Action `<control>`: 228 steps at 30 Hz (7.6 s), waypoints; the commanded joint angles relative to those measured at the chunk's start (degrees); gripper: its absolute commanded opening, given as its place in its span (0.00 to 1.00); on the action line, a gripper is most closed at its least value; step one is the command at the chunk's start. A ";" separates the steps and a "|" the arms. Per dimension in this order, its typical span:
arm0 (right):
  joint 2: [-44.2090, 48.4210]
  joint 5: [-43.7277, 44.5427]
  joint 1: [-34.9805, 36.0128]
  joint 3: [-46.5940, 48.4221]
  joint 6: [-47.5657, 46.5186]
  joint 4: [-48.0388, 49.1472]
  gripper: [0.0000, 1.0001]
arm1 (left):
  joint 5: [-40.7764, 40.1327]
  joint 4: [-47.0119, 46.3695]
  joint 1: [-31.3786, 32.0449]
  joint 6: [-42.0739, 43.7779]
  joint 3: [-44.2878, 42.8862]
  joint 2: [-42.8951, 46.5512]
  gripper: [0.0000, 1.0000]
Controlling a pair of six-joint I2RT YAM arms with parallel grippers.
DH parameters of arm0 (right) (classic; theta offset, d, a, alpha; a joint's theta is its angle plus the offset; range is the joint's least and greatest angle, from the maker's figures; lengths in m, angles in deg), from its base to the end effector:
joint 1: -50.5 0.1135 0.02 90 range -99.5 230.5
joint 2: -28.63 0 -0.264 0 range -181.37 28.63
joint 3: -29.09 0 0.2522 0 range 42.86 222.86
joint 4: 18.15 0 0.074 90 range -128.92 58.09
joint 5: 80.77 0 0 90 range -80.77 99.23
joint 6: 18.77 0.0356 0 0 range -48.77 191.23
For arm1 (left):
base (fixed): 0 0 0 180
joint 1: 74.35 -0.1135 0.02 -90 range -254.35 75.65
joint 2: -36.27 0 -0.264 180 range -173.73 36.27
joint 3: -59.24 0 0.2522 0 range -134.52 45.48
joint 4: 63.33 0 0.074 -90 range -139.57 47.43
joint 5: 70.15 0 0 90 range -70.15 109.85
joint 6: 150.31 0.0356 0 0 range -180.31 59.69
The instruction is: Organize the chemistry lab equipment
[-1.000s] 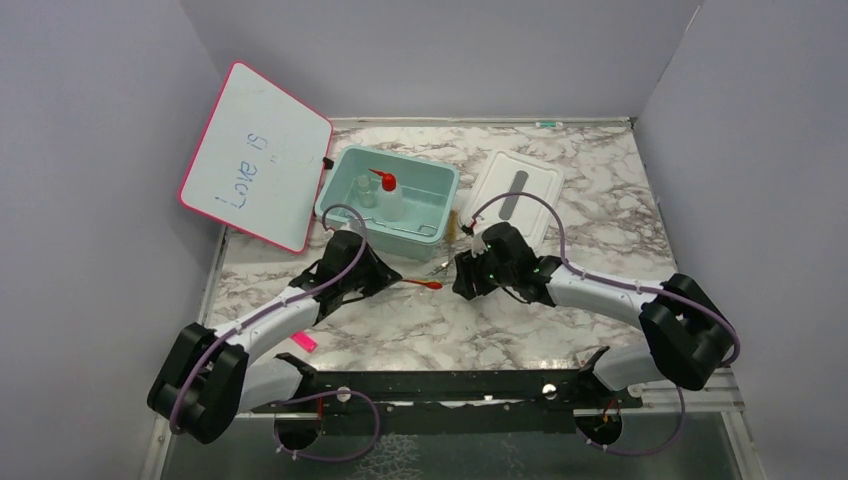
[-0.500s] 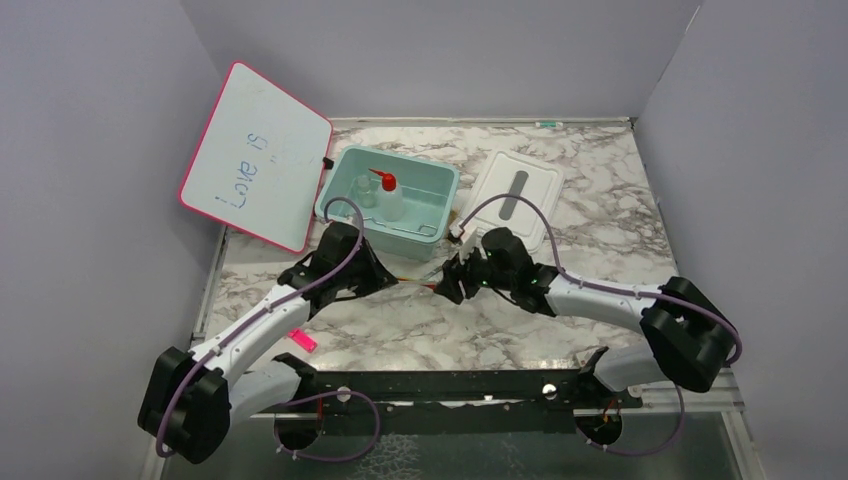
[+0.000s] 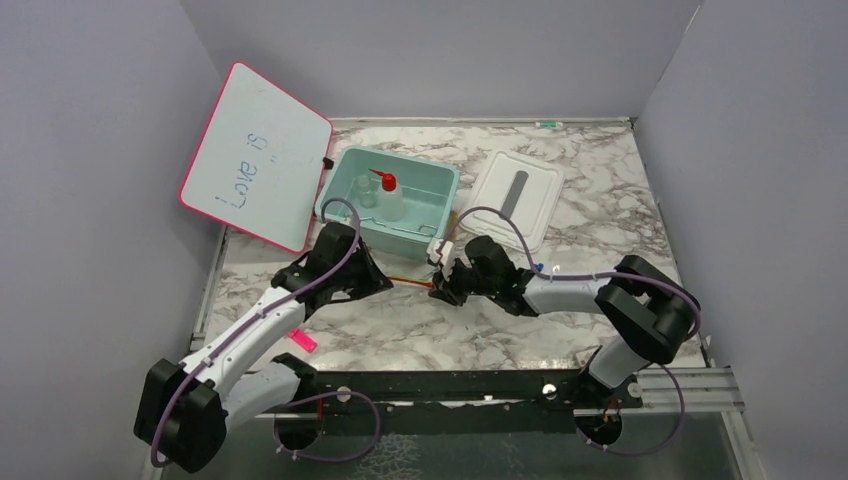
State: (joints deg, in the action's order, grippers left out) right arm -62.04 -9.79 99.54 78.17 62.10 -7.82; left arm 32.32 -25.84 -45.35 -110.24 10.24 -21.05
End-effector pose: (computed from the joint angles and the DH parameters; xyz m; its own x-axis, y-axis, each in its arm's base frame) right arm 0.1903 0.2370 0.1542 -0.1936 -0.4519 -0.8708 -0.9392 0.3420 0.0313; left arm 0.1737 -0.1050 0.2212 -0.8667 -0.3739 -0.3302 -0.0905 0.7688 -0.6331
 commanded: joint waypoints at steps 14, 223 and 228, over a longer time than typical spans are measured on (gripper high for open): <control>11.19 -1.99 1.09 5.47 -1.35 -10.49 0.01 | -12.73 7.59 0.10 5.71 -14.76 7.97 0.39; -28.24 -7.05 -4.70 58.93 -2.19 -36.06 0.11 | -23.03 16.76 0.10 14.68 -13.03 28.31 0.84; -26.51 -6.80 -4.83 58.16 -0.31 -34.78 0.30 | -20.02 15.94 0.10 14.58 -12.26 26.78 0.84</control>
State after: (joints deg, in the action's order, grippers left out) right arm -89.14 -14.82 95.02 135.58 60.73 -43.58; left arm 8.47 -9.08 -45.44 -95.03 -2.59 6.89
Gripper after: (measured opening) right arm 0.252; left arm 0.836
